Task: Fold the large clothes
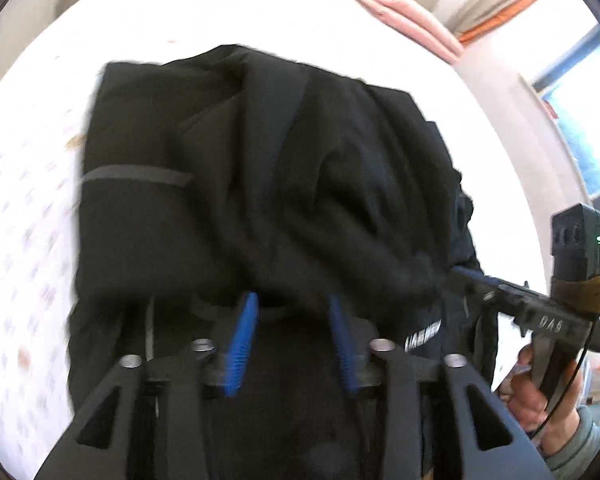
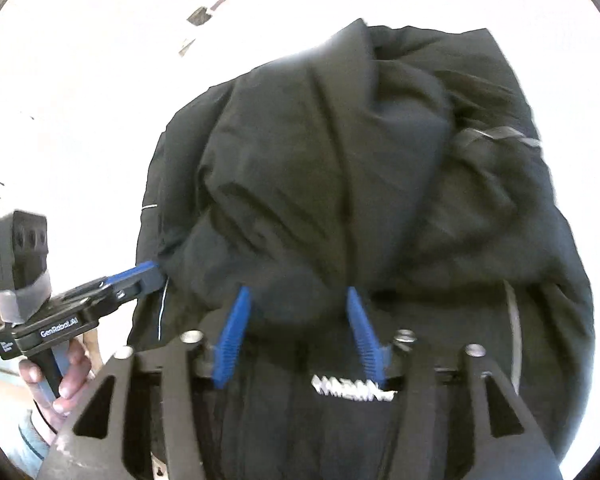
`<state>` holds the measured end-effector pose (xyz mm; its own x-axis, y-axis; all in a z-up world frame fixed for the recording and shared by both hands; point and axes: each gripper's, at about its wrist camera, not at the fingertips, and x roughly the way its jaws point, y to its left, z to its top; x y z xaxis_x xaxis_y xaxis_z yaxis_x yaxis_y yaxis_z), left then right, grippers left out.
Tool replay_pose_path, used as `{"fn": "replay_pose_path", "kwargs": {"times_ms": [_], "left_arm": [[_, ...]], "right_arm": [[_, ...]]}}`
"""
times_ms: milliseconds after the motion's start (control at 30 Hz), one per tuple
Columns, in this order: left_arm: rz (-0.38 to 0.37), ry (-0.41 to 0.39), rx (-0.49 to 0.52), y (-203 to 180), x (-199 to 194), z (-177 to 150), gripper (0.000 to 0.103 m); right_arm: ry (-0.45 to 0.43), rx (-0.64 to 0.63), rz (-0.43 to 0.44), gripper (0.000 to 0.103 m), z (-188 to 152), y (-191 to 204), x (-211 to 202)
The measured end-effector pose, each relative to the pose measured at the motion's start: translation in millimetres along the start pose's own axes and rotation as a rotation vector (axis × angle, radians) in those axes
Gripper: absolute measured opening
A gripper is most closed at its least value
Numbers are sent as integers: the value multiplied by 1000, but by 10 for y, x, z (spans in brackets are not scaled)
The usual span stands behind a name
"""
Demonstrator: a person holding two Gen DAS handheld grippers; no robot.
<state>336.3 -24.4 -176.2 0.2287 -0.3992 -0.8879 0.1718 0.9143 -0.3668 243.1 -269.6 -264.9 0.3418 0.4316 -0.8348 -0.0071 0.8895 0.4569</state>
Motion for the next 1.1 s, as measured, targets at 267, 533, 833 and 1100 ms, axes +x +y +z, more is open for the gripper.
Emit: {"fn": "replay_pose_path", "kwargs": {"times_ms": [267, 533, 833, 1100], "left_arm": [[124, 6, -125, 278, -497, -796, 60], [164, 0, -174, 389, -350, -1024, 61], [189, -76, -106, 645, -298, -1140, 62], [175, -138, -95, 866, -378, -1320, 62]], "right_arm": [[13, 113, -20, 60, -453, -817, -412], [-65, 207, -124, 60, -870, -1426, -846], [-236, 228, -206, 60, -1176, -1587, -837], [-301, 178, -231, 60, -1225, -1545, -907]]}}
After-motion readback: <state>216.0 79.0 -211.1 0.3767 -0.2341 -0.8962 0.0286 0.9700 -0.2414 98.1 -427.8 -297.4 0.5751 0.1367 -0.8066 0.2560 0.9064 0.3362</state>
